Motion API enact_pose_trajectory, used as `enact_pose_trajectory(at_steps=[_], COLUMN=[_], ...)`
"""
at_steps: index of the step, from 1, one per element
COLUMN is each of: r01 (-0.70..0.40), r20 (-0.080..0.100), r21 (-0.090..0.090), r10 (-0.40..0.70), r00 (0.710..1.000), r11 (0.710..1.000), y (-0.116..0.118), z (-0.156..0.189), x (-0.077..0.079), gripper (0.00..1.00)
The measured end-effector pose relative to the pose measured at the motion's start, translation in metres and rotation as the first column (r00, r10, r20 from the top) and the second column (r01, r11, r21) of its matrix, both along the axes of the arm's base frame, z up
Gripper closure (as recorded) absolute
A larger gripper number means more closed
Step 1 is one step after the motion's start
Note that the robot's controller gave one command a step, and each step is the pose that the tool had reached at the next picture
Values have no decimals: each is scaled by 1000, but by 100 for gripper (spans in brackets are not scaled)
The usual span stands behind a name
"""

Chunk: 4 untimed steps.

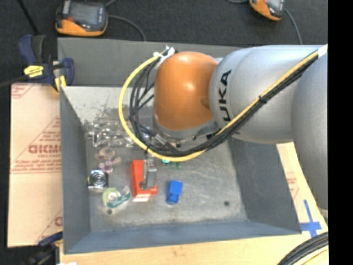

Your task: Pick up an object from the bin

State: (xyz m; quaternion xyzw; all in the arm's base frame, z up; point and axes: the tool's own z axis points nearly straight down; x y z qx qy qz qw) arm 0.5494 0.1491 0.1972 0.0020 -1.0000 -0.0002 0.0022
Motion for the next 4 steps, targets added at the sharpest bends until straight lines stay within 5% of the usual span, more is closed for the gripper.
enact_pose_trajectory(at_steps=[1, 2, 3, 4], r01=[-258, -164, -162, -178], r20=[2, 19, 7, 17], r21=[-1, 1, 3, 0], r10=[258, 164, 162, 178], r00=[966, 986, 987, 984], r11=[966, 986, 987, 984], y=[-30, -9, -8, 4], z=[-96, -123, -124, 25], x=[-16, -7, -10, 1], gripper=[0, 0, 100, 100])
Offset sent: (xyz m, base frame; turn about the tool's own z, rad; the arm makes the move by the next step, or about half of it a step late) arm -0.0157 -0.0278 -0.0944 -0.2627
